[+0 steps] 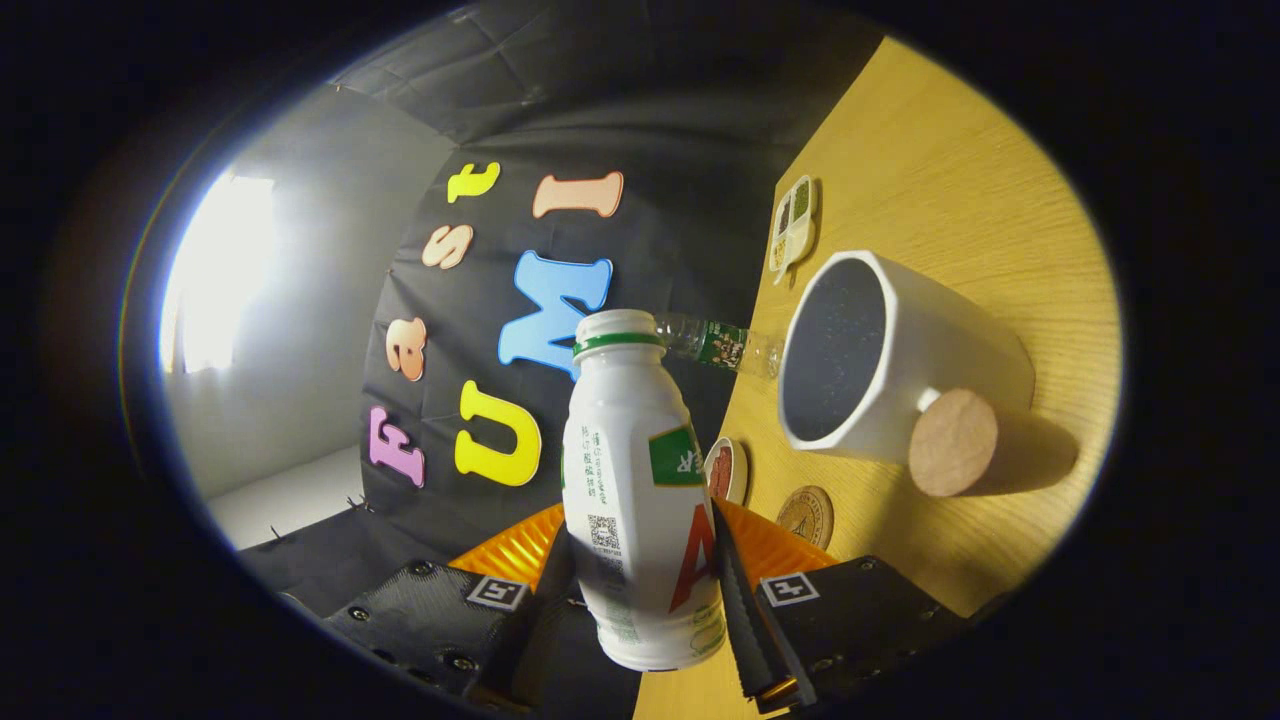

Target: Take the bottle from table, then pour the juice into the cup, finally place the bottle on the coaster

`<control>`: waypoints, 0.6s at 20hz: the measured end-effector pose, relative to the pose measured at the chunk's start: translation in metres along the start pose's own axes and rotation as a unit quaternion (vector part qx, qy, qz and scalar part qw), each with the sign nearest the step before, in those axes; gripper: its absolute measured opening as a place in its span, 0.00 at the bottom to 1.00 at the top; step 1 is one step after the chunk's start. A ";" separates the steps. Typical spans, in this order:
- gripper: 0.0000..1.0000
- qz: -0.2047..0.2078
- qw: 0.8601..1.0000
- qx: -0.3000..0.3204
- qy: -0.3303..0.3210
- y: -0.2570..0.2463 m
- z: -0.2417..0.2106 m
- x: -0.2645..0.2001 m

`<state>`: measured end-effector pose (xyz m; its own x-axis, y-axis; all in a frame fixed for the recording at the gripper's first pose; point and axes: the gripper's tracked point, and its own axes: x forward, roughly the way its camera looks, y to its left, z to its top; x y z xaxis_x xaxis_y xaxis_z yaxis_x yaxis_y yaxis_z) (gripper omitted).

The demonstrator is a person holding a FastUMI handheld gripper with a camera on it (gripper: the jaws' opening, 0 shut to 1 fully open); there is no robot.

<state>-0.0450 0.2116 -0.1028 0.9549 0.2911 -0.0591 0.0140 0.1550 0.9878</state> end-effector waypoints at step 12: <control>0.69 0.000 0.993 0.107 -0.045 0.015 0.008 -0.012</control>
<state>-0.0542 0.2028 -0.0864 0.9773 0.2045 -0.0558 0.0677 -0.0519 0.9964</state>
